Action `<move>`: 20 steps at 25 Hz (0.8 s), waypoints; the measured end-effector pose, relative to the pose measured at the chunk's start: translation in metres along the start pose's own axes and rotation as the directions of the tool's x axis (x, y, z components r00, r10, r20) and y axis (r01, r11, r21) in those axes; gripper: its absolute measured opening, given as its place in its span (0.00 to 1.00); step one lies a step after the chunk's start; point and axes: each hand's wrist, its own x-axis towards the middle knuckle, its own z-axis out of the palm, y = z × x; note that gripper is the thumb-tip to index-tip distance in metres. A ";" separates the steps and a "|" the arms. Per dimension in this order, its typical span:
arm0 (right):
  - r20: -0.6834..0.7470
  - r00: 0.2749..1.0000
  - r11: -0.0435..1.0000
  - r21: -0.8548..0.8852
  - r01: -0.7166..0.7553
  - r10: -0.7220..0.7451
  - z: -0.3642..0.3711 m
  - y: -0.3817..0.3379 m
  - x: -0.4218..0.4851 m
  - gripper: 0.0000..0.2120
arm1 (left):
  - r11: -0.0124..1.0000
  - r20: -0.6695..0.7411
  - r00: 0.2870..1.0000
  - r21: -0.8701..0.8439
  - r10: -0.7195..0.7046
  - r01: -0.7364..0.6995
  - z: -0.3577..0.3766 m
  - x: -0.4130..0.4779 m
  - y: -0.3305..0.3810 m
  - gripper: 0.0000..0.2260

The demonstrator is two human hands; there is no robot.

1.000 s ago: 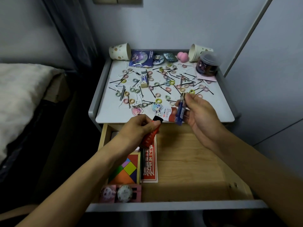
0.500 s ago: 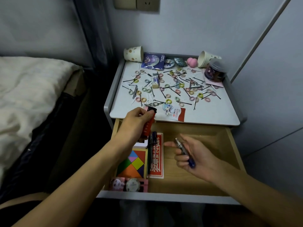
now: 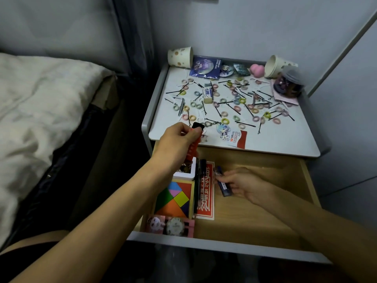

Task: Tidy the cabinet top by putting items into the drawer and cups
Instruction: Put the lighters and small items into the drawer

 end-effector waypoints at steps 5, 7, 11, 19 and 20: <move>-0.094 0.994 0.999 0.008 0.052 -0.051 0.021 0.004 0.027 0.13 | 0.990 0.002 0.998 -0.123 -0.065 0.065 -0.004 0.002 0.002 0.10; -0.153 0.984 0.995 -0.048 0.087 -0.093 0.024 0.010 0.038 0.14 | 0.990 -0.034 0.997 -0.130 -0.066 0.061 -0.006 0.003 0.003 0.12; -0.230 0.949 0.959 -0.233 0.161 -0.216 0.020 0.010 0.050 0.13 | 0.990 -0.044 0.997 -0.135 -0.057 0.051 -0.007 0.006 0.004 0.14; -0.232 0.949 0.968 -0.182 0.174 -0.214 0.026 0.017 0.065 0.13 | 0.986 -0.045 0.996 -0.147 -0.081 0.073 -0.008 0.005 0.006 0.15; -0.230 0.946 0.965 -0.182 0.188 -0.227 0.026 0.019 0.065 0.13 | 0.986 -0.044 0.996 -0.148 -0.081 0.074 -0.008 0.005 0.006 0.15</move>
